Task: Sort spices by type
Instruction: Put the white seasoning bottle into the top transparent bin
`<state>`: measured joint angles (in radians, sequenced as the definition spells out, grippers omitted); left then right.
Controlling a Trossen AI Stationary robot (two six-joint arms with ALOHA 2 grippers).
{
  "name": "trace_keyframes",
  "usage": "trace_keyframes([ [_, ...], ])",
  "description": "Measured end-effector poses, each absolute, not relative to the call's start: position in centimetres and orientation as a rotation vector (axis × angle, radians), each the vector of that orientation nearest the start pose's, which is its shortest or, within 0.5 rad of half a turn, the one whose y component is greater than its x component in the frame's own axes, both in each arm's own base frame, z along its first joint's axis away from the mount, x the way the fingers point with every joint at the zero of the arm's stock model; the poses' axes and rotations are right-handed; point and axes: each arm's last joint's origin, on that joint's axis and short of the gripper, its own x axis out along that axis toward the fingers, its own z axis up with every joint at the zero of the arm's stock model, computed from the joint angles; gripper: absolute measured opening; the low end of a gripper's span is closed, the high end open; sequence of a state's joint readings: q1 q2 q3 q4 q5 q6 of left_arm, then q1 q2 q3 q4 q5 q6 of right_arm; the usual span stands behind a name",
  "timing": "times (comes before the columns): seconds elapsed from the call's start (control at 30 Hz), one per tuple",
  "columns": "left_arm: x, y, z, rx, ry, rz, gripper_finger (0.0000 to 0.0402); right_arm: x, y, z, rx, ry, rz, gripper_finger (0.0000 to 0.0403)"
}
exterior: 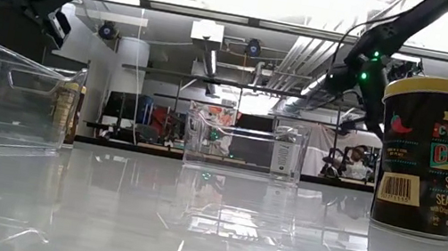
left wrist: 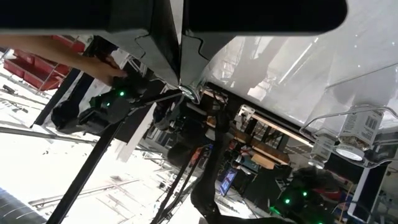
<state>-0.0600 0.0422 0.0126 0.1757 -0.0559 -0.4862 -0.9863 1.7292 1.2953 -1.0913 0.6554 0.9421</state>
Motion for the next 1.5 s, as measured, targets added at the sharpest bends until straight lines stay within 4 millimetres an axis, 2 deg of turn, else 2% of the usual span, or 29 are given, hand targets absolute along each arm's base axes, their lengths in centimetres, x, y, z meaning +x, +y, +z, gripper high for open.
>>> trace_keyframes([
  [0.23,9.8,-0.4,18.1,-0.494,-0.142,-0.039,0.0001,16.0,-27.5,21.6,0.762,0.97,-2.025,0.0],
  [0.77,9.8,-0.4,18.1,-0.494,-0.142,-0.039,0.0001,17.9,-25.9,22.0,0.779,1.049,-1.854,0.0],
  [1.5,9.8,-0.4,18.2,-0.494,-0.143,-0.04,0.0001,17.4,-25.9,22.0,0.74,1.085,-1.876,0.0],
])
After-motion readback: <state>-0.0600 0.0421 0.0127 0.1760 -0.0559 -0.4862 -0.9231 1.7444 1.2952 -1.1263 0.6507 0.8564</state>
